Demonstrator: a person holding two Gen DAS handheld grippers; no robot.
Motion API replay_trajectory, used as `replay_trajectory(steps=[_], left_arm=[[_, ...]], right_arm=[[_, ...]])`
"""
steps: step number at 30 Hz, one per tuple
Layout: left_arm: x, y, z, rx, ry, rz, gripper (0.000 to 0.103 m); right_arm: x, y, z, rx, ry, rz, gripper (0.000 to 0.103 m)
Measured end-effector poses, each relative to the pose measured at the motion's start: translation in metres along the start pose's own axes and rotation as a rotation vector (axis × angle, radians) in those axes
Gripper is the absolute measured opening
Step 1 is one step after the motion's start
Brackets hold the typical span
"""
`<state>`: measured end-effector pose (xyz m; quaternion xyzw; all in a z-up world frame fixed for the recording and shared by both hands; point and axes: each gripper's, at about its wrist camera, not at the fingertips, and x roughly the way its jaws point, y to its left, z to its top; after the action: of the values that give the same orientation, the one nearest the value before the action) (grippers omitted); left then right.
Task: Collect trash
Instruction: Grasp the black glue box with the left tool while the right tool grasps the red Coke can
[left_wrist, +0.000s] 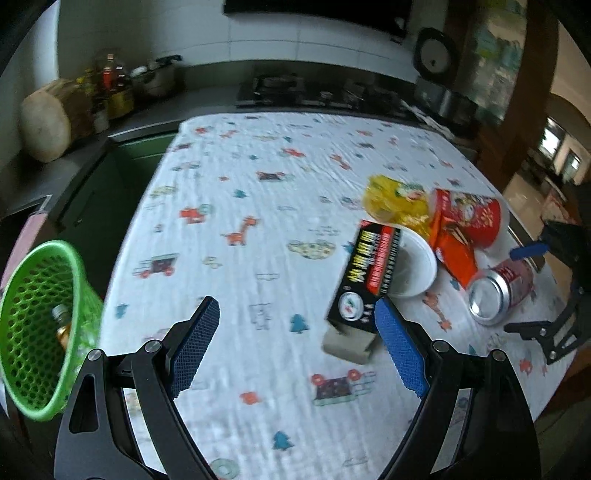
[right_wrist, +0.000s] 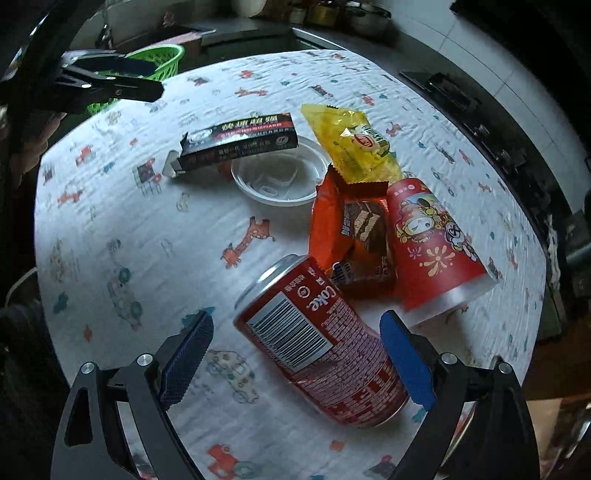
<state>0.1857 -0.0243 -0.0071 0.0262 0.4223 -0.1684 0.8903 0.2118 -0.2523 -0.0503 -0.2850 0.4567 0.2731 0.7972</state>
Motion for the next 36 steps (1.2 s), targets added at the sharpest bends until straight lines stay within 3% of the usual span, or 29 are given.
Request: replay_trajectory(steps=[7,9,12,26,31,36], left_arm=[[0.031,-0.026,0.006,0.076,0.058,-0.049,0.085],[0.04,-0.033,0.008,0.1,0.072,-0.065,0.085],[0.051,-0.038,0.011,0.113,0.091,-0.083,0.085],[0.088,-0.042,0.018,0.116,0.153,-0.125,0.084],[0.092,-0.044,0.019,0.114,0.153,-0.147,0.072],[0.094,-0.046,0.019,0.113,0.149,-0.168,0.052]], right_arm=[[0.019,0.001,0.001,-0.081,0.043,-0.023,0.088],[0.023,-0.002,0.001,-0.079,0.05,-0.014,0.087],[0.027,-0.005,0.001,-0.069,0.057,0.007,0.077],[0.023,-0.009,-0.003,-0.016,0.061,0.051,0.076],[0.019,-0.012,0.0,0.013,0.049,0.067,0.076],[0.015,-0.009,0.003,0.027,0.037,0.082,0.076]])
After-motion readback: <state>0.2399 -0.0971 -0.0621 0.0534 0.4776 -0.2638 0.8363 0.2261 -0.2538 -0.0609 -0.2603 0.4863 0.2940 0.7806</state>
